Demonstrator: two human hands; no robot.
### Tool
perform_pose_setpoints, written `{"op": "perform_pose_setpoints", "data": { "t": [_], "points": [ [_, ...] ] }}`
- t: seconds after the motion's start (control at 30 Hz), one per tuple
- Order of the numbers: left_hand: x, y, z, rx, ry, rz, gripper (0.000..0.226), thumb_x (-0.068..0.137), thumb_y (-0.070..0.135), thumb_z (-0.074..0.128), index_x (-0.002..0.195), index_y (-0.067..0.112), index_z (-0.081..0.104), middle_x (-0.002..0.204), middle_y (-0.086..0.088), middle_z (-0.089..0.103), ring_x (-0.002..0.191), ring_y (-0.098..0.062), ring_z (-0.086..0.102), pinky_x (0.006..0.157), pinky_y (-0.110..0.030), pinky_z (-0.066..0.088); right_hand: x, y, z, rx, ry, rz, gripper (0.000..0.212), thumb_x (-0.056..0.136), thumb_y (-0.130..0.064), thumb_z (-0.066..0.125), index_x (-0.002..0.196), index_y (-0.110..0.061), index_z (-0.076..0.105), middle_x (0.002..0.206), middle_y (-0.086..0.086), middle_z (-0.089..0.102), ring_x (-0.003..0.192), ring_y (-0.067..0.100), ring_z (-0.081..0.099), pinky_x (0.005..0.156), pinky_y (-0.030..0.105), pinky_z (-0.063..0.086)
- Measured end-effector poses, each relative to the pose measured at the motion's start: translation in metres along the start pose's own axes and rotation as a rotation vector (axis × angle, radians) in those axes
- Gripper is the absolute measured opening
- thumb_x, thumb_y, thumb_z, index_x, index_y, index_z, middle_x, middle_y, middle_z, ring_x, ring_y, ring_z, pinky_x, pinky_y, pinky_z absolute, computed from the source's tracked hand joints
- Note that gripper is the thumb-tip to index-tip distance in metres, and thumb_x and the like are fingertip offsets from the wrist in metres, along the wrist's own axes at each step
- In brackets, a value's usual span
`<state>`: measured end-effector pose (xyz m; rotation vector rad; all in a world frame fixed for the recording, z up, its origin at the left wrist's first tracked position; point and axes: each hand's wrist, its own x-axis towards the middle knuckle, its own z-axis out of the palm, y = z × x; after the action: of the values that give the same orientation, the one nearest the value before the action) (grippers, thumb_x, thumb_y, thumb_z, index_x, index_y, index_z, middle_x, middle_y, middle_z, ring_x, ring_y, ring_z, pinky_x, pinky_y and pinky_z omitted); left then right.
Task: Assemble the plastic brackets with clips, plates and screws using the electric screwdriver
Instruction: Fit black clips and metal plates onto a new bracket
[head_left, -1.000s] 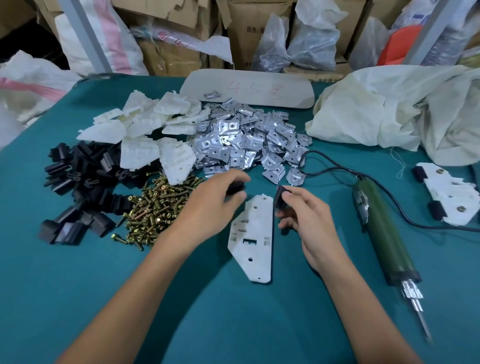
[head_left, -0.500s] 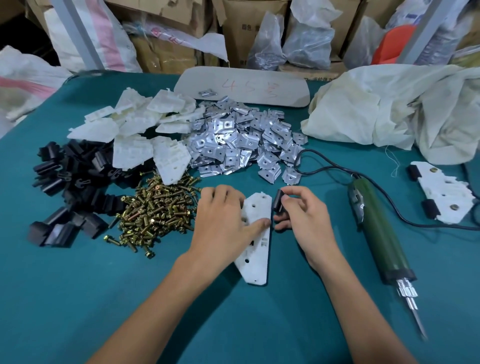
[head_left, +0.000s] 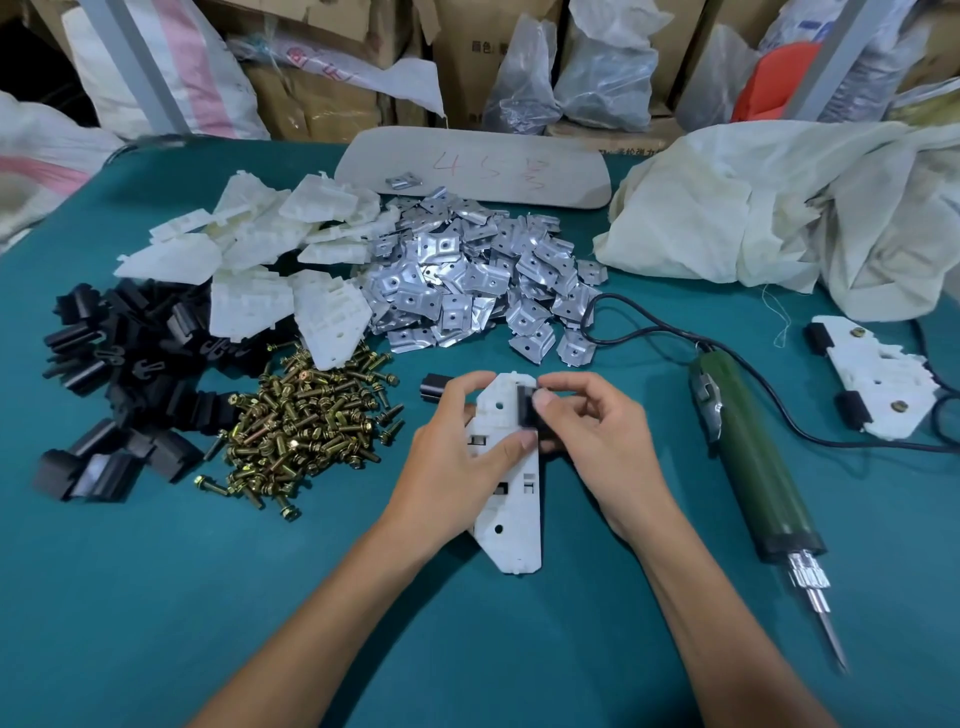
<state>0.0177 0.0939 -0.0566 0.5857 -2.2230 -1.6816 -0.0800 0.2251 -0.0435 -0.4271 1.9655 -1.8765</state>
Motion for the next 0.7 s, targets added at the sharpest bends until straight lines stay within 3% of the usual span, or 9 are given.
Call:
{"op": "perform_pose_setpoints", "data": {
  "t": [0.07,0.27,0.4,0.5,0.57,0.6,0.63,0.7],
  "points": [
    [-0.001,0.000,0.000,0.000,-0.012,0.012,0.053,0.084,0.040,0.079,0.126,0.048,0.047,0.111,0.029,0.067,0.107,0.009,0.061,0.083,-0.015,0.050,-0.002,-0.001,0.003,0.009,0.006,-0.003,0.010,0.093,-0.016,0.075,0.102,-0.019,0.071,0.068,-0.006,0.068,0.062,0.011,0.067,0.062,0.023,0.055],
    [-0.001,-0.002,0.002,-0.040,0.009,0.029,0.048,0.087,0.044,0.075,0.127,0.047,0.048,0.113,0.025,0.068,0.111,0.002,0.062,0.093,-0.043,0.056,-0.003,-0.005,0.003,0.026,0.012,0.018,0.012,0.092,-0.017,0.076,0.102,-0.016,0.070,0.069,-0.005,0.069,0.059,0.015,0.066,0.061,0.024,0.056],
    [0.000,-0.002,0.002,-0.035,0.017,0.026,0.046,0.087,0.044,0.075,0.125,0.048,0.049,0.112,0.023,0.069,0.110,0.000,0.063,0.092,-0.044,0.056,-0.003,-0.004,0.002,0.003,-0.005,0.028,0.012,0.092,-0.021,0.076,0.103,-0.021,0.070,0.072,-0.004,0.070,0.060,0.017,0.067,0.065,0.029,0.057],
    [0.001,-0.002,0.001,0.000,0.002,-0.010,0.046,0.084,0.051,0.075,0.119,0.057,0.046,0.110,0.035,0.064,0.111,0.017,0.055,0.091,-0.028,0.053,0.001,-0.005,0.002,-0.136,0.040,-0.030,0.015,0.092,-0.031,0.075,0.104,-0.030,0.066,0.083,-0.009,0.072,0.077,0.010,0.069,0.076,0.027,0.056],
    [0.000,0.002,0.000,0.046,-0.014,-0.027,0.047,0.082,0.059,0.073,0.116,0.064,0.042,0.109,0.044,0.058,0.105,0.034,0.042,0.082,-0.007,0.044,0.008,-0.013,0.007,-0.496,0.100,-0.233,0.018,0.092,-0.038,0.073,0.107,-0.032,0.064,0.098,-0.017,0.069,0.097,0.002,0.062,0.085,0.017,0.046],
    [0.000,0.004,0.000,0.056,-0.023,-0.026,0.047,0.081,0.060,0.072,0.117,0.064,0.041,0.108,0.043,0.057,0.102,0.035,0.042,0.078,-0.003,0.043,0.012,-0.020,0.012,-0.656,0.090,-0.354,0.020,0.092,-0.038,0.071,0.110,-0.031,0.065,0.105,-0.018,0.066,0.104,0.003,0.058,0.089,0.017,0.043],
    [0.001,0.003,0.000,0.056,-0.027,-0.021,0.046,0.082,0.058,0.071,0.118,0.059,0.042,0.108,0.038,0.060,0.101,0.028,0.049,0.077,-0.004,0.045,0.018,-0.029,0.020,-0.744,0.036,-0.442,0.020,0.092,-0.038,0.070,0.110,-0.029,0.066,0.107,-0.015,0.065,0.105,0.006,0.056,0.091,0.022,0.043],
    [0.003,0.002,0.001,0.053,-0.026,-0.014,0.042,0.082,0.046,0.069,0.118,0.040,0.050,0.099,0.018,0.069,0.094,-0.004,0.067,0.075,-0.026,0.056,0.030,-0.049,0.042,-0.790,-0.183,-0.482,0.014,0.093,-0.036,0.068,0.103,-0.026,0.068,0.101,-0.011,0.066,0.098,0.009,0.060,0.089,0.031,0.049]
  ]
}}
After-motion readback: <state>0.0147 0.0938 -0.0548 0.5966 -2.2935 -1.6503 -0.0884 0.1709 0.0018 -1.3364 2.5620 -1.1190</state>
